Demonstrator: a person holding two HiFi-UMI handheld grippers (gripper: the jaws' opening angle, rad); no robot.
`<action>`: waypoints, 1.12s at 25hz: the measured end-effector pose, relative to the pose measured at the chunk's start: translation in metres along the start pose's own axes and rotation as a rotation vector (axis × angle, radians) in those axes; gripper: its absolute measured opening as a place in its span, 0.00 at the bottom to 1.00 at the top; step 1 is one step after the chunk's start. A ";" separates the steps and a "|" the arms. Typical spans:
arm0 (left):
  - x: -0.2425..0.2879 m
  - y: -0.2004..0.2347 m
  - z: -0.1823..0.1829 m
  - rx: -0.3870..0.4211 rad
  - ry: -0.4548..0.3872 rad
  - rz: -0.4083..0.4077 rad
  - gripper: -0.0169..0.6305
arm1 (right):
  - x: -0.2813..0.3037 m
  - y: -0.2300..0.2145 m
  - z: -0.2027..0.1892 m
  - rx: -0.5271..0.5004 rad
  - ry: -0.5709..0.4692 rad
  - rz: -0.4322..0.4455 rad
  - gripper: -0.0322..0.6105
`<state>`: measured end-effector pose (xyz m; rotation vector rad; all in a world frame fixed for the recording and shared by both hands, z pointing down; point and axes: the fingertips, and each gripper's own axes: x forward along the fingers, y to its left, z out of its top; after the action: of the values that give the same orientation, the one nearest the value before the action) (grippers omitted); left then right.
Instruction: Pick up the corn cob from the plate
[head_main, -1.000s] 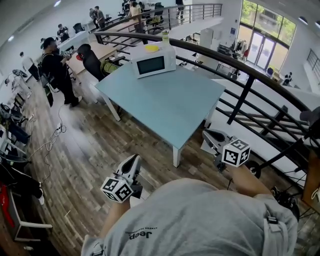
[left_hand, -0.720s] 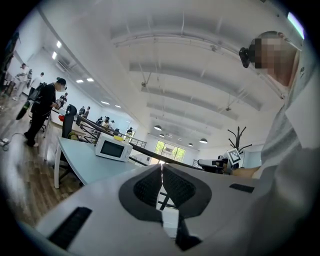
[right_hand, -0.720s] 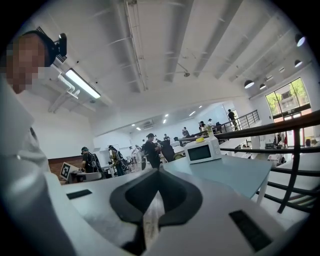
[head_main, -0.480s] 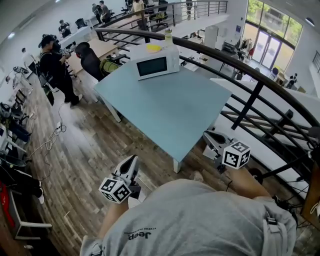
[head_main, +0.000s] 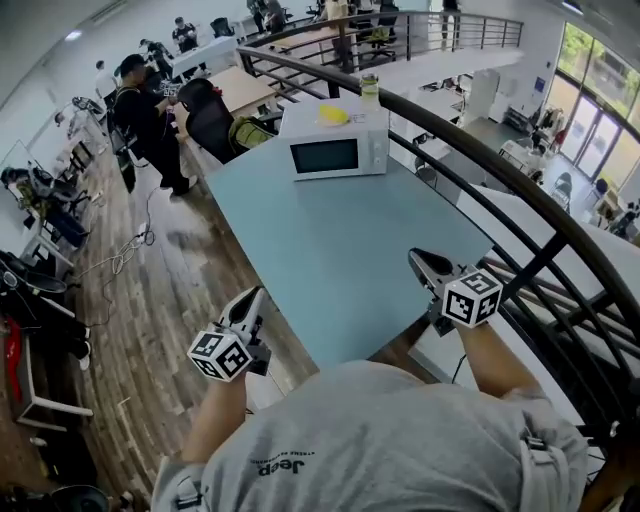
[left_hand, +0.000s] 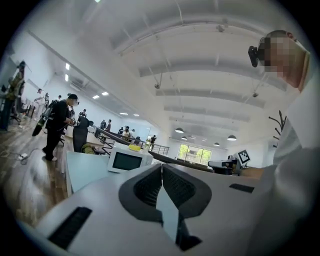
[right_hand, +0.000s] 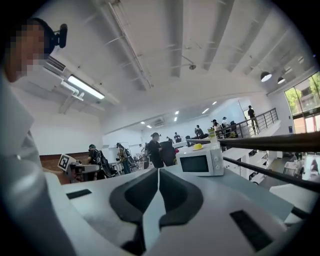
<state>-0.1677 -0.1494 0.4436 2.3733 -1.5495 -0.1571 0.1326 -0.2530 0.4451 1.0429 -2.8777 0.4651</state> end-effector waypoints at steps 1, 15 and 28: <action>0.017 0.002 0.009 0.019 -0.002 0.008 0.06 | 0.015 -0.016 0.013 -0.018 0.002 0.010 0.08; 0.211 0.124 0.123 0.155 0.002 -0.045 0.06 | 0.233 -0.126 0.147 -0.207 0.052 -0.045 0.21; 0.356 0.223 0.130 0.189 0.039 -0.075 0.06 | 0.436 -0.219 0.175 -0.257 0.240 -0.091 0.32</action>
<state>-0.2494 -0.5808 0.4150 2.5642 -1.5181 0.0209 -0.0554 -0.7334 0.3988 0.9935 -2.5818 0.1922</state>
